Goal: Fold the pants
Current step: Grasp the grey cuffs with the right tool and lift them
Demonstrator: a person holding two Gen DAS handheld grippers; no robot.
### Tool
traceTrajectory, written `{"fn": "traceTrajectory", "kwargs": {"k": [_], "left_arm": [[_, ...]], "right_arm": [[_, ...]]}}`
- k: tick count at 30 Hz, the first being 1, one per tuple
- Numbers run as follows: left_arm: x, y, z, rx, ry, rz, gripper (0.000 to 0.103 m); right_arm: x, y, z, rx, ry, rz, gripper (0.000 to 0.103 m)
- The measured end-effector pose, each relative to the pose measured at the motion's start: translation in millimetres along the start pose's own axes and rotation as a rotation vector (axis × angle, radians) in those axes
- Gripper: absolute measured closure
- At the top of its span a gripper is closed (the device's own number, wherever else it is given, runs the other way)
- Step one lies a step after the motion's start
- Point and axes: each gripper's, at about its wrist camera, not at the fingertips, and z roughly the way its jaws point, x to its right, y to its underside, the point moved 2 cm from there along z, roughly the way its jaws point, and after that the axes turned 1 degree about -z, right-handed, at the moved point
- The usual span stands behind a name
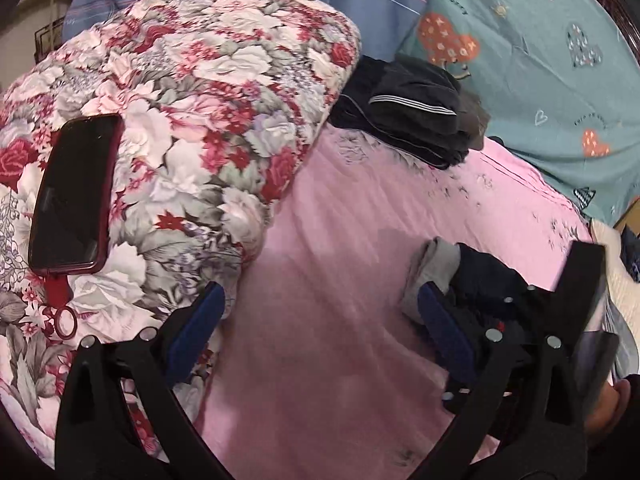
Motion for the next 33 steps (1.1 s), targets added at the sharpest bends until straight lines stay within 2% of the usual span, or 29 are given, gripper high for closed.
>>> {"fn": "traceTrajectory", "kwargs": {"k": [1, 3, 4, 6, 9, 10, 12, 14, 16, 18, 23, 27, 30, 33], "left_arm": [[-3, 0, 2, -0.005, -0.003, -0.007, 0.004], [-11, 0, 5, -0.014, -0.002, -0.022, 0.004], [-15, 0, 4, -0.01, 0.002, -0.035, 0.004], [-21, 3, 4, -0.01, 0.006, -0.054, 0.004], [-28, 8, 10, -0.035, 0.022, -0.091, 0.004], [-29, 9, 13, -0.048, 0.03, -0.102, 0.004], [-30, 10, 15, -0.051, 0.042, -0.105, 0.004], [-29, 10, 16, -0.046, 0.043, -0.099, 0.004], [-28, 11, 18, -0.055, 0.049, -0.1, 0.004], [-27, 11, 19, -0.061, 0.062, -0.103, 0.004], [-27, 12, 17, -0.063, 0.064, -0.09, 0.004], [-28, 12, 16, -0.068, 0.067, -0.09, 0.004], [-28, 10, 13, -0.071, 0.071, -0.101, 0.004], [-29, 10, 10, -0.061, 0.07, -0.114, 0.004]], "right_arm": [[0, -3, 5, -0.003, -0.003, -0.003, 0.074], [20, -8, 3, 0.011, 0.016, 0.151, 0.09], [28, -8, -2, 0.031, 0.05, 0.211, 0.091], [36, -7, -13, 0.074, 0.095, 0.29, 0.091], [23, -6, -11, 0.057, 0.062, 0.242, 0.087], [17, -4, -6, 0.029, 0.052, 0.206, 0.077], [6, -6, 2, -0.004, 0.08, 0.152, 0.063], [-5, -9, 8, -0.039, 0.123, 0.083, 0.058], [-15, -10, 19, -0.089, 0.16, 0.013, 0.057], [-16, -9, 29, -0.121, 0.202, 0.0, 0.057], [-6, -9, 37, -0.163, 0.168, 0.074, 0.057], [-1, -12, 45, -0.196, 0.16, 0.052, 0.047], [11, -13, 48, -0.212, 0.101, 0.136, 0.048], [15, -14, 48, -0.222, 0.061, 0.155, 0.058]]}}
